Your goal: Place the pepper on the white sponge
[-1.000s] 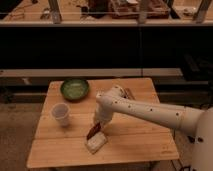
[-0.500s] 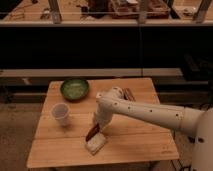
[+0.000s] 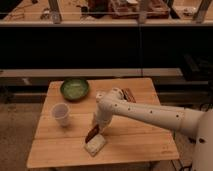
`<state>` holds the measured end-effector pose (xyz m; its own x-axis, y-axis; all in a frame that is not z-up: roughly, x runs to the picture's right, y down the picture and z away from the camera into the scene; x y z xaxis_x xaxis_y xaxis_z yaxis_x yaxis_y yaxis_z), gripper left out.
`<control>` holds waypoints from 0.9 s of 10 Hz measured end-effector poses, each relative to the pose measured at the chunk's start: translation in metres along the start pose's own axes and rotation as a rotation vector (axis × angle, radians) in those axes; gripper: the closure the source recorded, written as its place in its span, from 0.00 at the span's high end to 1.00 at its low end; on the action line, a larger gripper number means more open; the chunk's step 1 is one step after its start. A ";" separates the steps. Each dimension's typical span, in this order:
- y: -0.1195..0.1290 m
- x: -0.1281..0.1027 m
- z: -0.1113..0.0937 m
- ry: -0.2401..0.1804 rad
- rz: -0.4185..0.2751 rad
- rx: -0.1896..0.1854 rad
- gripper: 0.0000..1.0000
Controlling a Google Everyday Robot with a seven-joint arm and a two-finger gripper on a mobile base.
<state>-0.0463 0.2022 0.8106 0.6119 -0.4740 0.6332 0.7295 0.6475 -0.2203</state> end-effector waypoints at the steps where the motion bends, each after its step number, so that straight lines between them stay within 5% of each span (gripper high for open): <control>1: -0.001 0.000 -0.001 0.003 -0.002 0.000 0.11; 4: -0.020 -0.012 -0.020 0.013 -0.017 0.014 0.11; 6: -0.044 -0.029 -0.053 0.014 -0.025 0.018 0.11; 9: -0.047 -0.037 -0.083 -0.020 0.001 0.012 0.11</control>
<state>-0.0779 0.1404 0.7360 0.6064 -0.4611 0.6478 0.7251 0.6550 -0.2126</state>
